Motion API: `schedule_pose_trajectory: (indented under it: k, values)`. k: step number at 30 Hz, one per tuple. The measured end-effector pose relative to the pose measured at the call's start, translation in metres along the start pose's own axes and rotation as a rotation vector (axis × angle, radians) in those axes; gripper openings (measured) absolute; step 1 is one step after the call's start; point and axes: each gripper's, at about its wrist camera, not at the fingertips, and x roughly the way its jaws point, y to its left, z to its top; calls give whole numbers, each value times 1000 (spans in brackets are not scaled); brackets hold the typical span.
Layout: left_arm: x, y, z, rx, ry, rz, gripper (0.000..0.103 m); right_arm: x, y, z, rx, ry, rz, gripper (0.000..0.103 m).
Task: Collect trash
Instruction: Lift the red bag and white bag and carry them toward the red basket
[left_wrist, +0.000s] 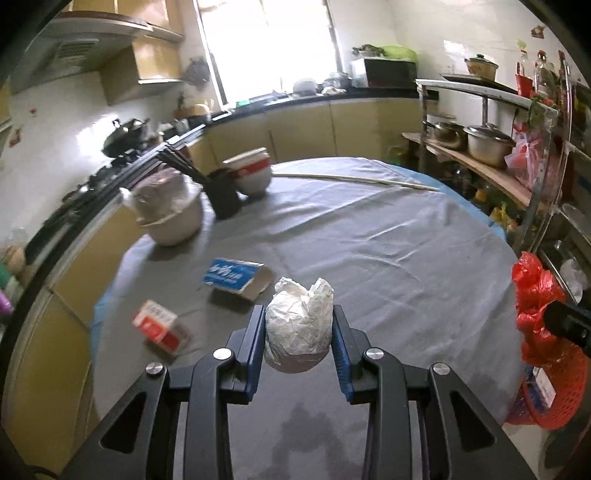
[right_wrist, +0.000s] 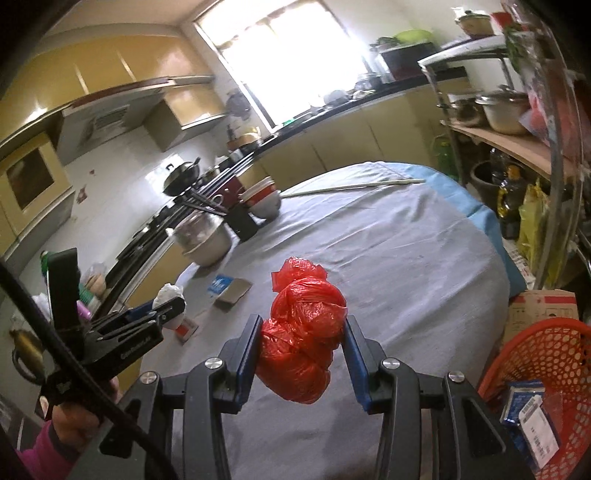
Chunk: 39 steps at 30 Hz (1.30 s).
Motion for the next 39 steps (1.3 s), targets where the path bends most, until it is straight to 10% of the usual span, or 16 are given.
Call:
schedule_pose_trajectory:
  k: [39]
  values:
    - [-94,-64,-35,114,-122,49,35,-72,14,-30,-25,-94,87,46]
